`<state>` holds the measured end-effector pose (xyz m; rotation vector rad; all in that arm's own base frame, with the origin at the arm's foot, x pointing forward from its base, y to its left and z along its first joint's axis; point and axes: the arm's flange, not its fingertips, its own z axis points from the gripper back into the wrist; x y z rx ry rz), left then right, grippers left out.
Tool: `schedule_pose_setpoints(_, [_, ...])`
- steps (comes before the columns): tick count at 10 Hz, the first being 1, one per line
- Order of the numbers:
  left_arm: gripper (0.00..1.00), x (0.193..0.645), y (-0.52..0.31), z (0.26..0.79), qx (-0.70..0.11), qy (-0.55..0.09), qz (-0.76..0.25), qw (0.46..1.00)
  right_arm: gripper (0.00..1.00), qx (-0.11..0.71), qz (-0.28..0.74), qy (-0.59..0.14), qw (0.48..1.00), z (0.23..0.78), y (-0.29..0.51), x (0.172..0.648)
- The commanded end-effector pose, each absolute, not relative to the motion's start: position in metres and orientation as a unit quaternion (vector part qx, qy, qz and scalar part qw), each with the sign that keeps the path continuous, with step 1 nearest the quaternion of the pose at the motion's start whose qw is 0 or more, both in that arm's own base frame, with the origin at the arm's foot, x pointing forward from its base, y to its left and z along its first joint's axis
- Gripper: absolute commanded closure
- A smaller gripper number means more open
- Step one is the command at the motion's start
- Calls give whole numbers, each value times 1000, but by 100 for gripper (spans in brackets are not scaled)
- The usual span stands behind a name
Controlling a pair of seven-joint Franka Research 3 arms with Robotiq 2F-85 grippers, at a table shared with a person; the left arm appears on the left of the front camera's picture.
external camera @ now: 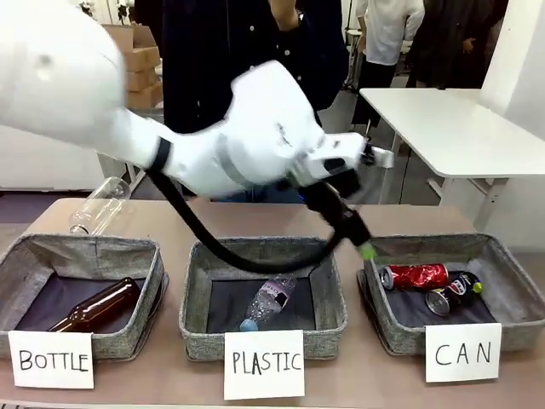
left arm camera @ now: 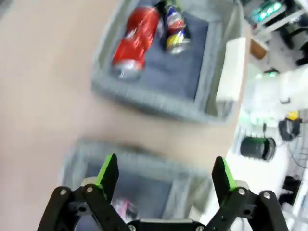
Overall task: Sort the can waste into the basket.
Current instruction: Pick up the can waste from the table and place it in the right Fabric basket.
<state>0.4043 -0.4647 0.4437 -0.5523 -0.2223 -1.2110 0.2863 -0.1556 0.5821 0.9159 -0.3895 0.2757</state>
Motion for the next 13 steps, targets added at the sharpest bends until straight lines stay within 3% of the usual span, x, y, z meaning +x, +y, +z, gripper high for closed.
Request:
schedule_pose_setpoints(1, [0, 407, -387, 479, -337, -63, -490, 802, 0, 427, 176, -140, 876, 582, -124, 320])
schedule_pose_setpoints(4, [0, 406, -243, 497, -451, -108, -313, 829, 0, 451, 219, -122, 857, 565, -50, 363])
schedule_pose_setpoints(6, [0, 378, -130, 510, -516, -169, -171, 822, 0, 514, 190, -144, 824, 561, -14, 379])
schedule_pose_setpoints(8, [0, 331, -56, 519, -598, -246, -38, 762, 0, 576, 120, -171, 791, 569, -9, 387])
schedule_pose_setpoints(10, [0, 284, 6, 515, -666, -321, 7, 673, 0, 538, 7, -201, 819, 569, -14, 400])
schedule_pose_setpoints(11, [0, 302, -13, 514, -627, -257, -16, 735, 0, 574, 100, -164, 796, 569, -20, 393])
schedule_pose_setpoints(13, [0, 302, -13, 514, -627, -257, -16, 735, 0, 574, 100, -164, 796, 569, -20, 393])
